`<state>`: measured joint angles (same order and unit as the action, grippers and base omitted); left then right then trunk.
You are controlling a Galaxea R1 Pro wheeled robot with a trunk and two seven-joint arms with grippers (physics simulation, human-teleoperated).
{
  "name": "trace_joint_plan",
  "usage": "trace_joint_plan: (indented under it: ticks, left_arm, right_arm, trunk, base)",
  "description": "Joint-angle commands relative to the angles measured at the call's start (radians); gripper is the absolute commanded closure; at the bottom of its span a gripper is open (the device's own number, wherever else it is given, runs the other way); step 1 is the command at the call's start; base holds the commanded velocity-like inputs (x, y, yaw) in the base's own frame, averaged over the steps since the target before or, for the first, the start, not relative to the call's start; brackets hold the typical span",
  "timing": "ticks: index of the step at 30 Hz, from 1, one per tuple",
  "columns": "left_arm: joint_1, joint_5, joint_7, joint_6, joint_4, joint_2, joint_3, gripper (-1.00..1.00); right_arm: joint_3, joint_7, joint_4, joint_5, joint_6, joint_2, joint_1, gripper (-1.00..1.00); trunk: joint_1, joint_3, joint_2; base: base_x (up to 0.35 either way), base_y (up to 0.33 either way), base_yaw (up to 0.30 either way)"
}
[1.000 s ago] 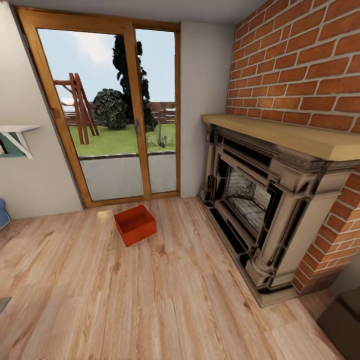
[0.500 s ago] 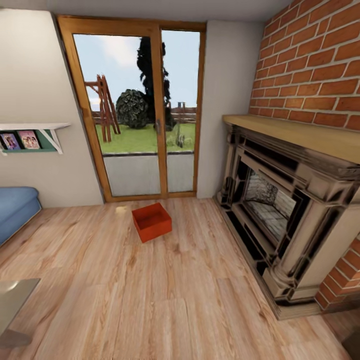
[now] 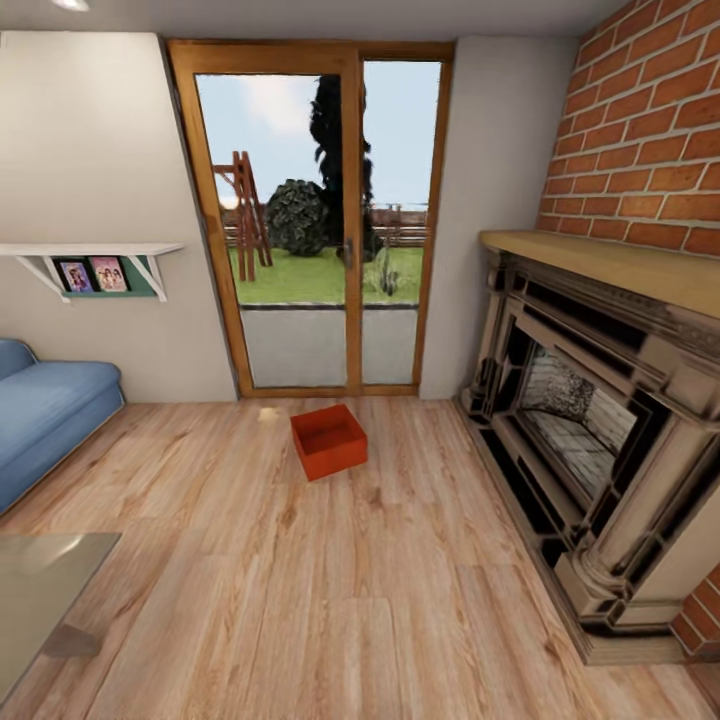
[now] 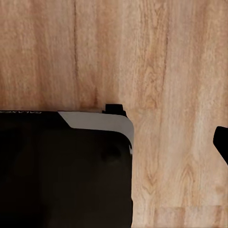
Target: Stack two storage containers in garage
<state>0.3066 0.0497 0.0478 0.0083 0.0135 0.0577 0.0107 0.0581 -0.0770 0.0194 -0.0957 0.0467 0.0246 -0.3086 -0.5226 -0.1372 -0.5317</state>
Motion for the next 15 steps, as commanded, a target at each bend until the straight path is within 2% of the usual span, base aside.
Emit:
trace_joint_plan:
  ticks: [1,6,15]
  left_arm:
    - [0.000,0.005,0.003,0.001,0.000,0.000,0.002,-1.00]
    - [0.000,0.003,0.003,0.002,0.000,-0.001,0.002,-1.00]
    - [0.000,0.002,0.003,0.002,0.000,-0.002,0.002,-1.00]
  right_arm:
    - [0.006,-0.004,0.002,-0.010,0.004,0.000,-0.001,-1.00]
    - [0.006,-0.004,0.002,-0.010,0.004,0.000,-0.001,-1.00]
    - [0.006,-0.004,0.002,-0.010,0.004,0.000,-0.001,-1.00]
  trunk:
    - [0.000,-0.002,-0.002]
    - [0.000,-0.002,-0.002]
    - [0.000,-0.002,-0.002]
  base:
    - [0.000,0.000,0.033]
    - [0.055,-0.047,0.015]
    - [0.246,-0.221,0.001]
